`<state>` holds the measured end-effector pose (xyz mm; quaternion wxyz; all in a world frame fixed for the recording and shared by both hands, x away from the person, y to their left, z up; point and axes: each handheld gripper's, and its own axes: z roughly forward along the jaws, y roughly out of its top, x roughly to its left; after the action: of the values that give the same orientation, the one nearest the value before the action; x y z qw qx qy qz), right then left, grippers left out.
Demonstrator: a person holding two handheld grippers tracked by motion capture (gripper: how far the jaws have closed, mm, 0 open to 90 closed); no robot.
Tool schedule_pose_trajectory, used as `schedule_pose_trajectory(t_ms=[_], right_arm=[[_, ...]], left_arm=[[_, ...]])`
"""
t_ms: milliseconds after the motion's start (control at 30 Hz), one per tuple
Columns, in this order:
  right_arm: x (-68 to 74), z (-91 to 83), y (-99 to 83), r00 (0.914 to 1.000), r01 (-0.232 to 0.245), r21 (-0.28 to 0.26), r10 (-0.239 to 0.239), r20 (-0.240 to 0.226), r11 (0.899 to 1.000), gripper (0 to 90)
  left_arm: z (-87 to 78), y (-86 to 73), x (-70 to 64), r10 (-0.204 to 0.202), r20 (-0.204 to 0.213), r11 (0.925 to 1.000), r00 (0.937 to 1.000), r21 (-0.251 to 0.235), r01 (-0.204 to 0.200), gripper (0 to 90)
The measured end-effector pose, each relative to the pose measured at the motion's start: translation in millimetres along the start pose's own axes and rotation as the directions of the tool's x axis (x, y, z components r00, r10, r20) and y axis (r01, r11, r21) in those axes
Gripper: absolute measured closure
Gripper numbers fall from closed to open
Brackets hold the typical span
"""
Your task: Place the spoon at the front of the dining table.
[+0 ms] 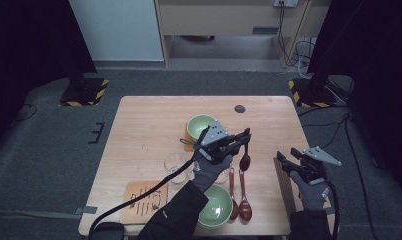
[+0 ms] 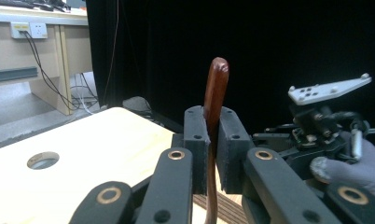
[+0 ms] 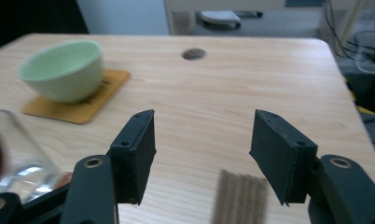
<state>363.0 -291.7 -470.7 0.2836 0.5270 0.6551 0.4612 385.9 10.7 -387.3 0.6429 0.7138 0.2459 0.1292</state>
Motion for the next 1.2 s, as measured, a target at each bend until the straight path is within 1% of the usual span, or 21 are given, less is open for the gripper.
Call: schedule_pose_trajectory(t_ms=[67, 100, 200, 233, 267, 300, 367, 433, 467, 500, 600, 733, 767, 1100, 1200], right_arm=[[-7.7, 3.1, -4.1, 0.9997, -0.003, 0.019, 0.002, 0.026, 1.0, 38.3], [-15.2, 5.9, -8.5, 0.9984, -0.004, 0.04, 0.002, 0.056, 0.999, 37.6], [-25.3, 10.3, -15.3, 0.9959, -0.006, 0.065, 0.0, 0.09, 0.998, 35.9], [-28.7, 12.2, -17.9, 0.9953, -0.007, 0.08, 0.0, 0.097, 0.997, 35.0], [-28.7, 12.2, -17.9, 0.9953, -0.007, 0.08, 0.0, 0.097, 0.997, 35.0], [-34.9, 16.5, -23.5, 0.9937, -0.007, 0.111, -0.006, 0.112, 0.994, 33.9], [-40.4, 20.3, -29.0, 0.9922, -0.01, 0.14, -0.008, 0.125, 0.99, 33.2], [-45.5, 23.2, -33.7, 0.9905, -0.011, 0.159, -0.011, 0.137, 0.987, 32.6], [-45.5, 23.2, -33.7, 0.9905, -0.011, 0.159, -0.011, 0.137, 0.987, 32.6], [-50.0, 25.1, -37.4, 0.9885, -0.01, 0.174, -0.016, 0.15, 0.985, 31.9], [-53.9, 26.6, -40.8, 0.9864, -0.008, 0.185, -0.023, 0.163, 0.983, 30.5], [-57.2, 28.3, -44.1, 0.9856, -0.005, 0.201, -0.029, 0.167, 0.98, 29.1], [-59.6, 29.2, -46.5, 0.985, -0.006, 0.213, -0.031, 0.17, 0.977, 28.4], [-66.4, 31.6, -54.3, 0.9832, -0.003, 0.251, -0.043, 0.177, 0.968, 28.1], [-67.7, 32.2, -56.0, 0.9827, -0.003, 0.258, -0.045, 0.18, 0.966, 28.0]], left_arm=[[-1.6, 1.5, 1.5, 0.001, -0.002, 1.0, 1.0, -0.005, -0.001, 83.6], [-3.1, 2.6, 2.8, 0.0, -0.004, 1.0, 1.0, -0.009, 0.0, 83.6], [-4.7, 4.0, 5.0, 0.002, -0.008, 0.9999, 1.0, -0.011, -0.002, 83.6], [-6.0, 5.6, 7.3, 0.001, -0.015, 0.9999, 0.9999, -0.017, -0.001, 83.6], [-6.0, 5.6, 7.3, 0.001, -0.015, 0.9999, 0.9999, -0.017, -0.001, 83.6], [-7.4, 7.5, 9.5, 0.0, -0.02, 0.9997, 0.9998, -0.023, 0.0, 83.6], [-9.1, 9.5, 11.6, 0.001, -0.025, 0.9996, 0.9997, -0.029, -0.001, 83.6], [-10.7, 11.3, 13.4, 0.0, -0.03, 0.9994, 0.9996, -0.034, -0.001, 83.6], [-10.7, 11.3, 13.4, 0.0, -0.03, 0.9994, 0.9996, -0.034, -0.001, 83.6], [-12.0, 13.0, 15.0, 0.001, -0.034, 0.9992, 0.9994, -0.039, -0.002, 83.6], [-13.4, 14.9, 17.0, 0.0, -0.038, 0.999, 0.9993, -0.045, -0.002, 83.6], [-14.2, 16.3, 19.1, 0.0, -0.042, 0.9988, 0.9991, -0.049, -0.002, 83.6], [-14.6, 17.2, 20.7, 0.002, -0.045, 0.9988, 0.999, -0.05, -0.005, 83.6], [-17.6, 22.3, 29.8, 0.006, -0.066, 0.9982, 0.9978, -0.059, -0.01, 83.6], [-19.0, 24.5, 33.8, 0.009, -0.08, 0.998, 0.9968, -0.061, -0.013, 83.6]])
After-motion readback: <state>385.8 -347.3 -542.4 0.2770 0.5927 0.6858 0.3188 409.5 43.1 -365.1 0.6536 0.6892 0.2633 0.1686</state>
